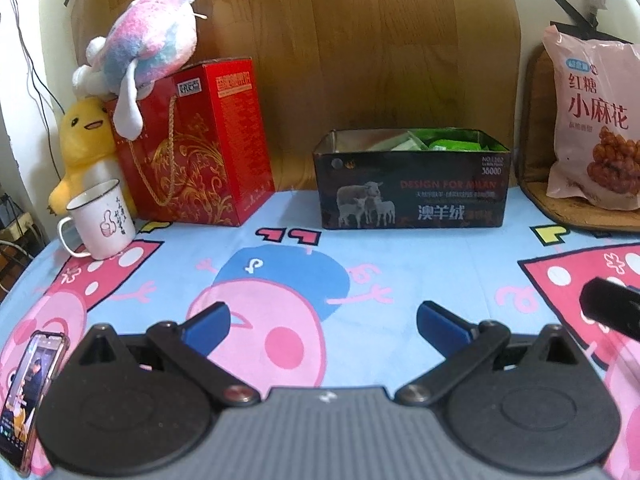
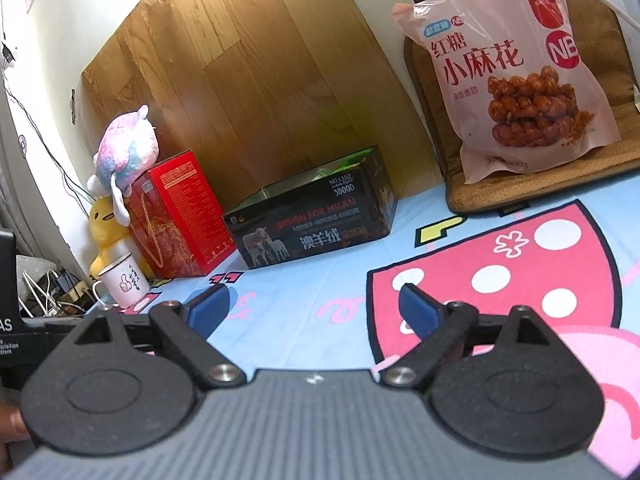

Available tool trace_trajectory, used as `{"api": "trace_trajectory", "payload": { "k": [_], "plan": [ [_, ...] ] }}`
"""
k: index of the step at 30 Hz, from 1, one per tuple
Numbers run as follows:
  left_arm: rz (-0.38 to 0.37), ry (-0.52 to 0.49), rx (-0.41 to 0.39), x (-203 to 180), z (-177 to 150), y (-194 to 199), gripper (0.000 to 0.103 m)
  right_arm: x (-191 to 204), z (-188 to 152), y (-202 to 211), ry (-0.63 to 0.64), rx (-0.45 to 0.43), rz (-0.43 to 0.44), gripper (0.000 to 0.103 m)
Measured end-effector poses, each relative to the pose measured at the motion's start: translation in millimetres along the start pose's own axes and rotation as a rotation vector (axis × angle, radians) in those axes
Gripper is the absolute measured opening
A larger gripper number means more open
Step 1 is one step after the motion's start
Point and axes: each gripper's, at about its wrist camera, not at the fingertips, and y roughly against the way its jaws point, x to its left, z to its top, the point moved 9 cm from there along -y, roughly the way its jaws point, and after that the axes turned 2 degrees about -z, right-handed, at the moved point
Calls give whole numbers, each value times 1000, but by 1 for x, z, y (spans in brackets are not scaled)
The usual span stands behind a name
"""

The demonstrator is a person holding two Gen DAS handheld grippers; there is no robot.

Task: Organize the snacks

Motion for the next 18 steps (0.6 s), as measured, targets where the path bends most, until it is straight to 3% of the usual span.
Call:
{"api": "trace_trajectory", "payload": {
  "k": [18],
  "plan": [
    [64,-21,-6,3,0,3,103,-4,0,0,-24,4,-1,96]
  ]
}}
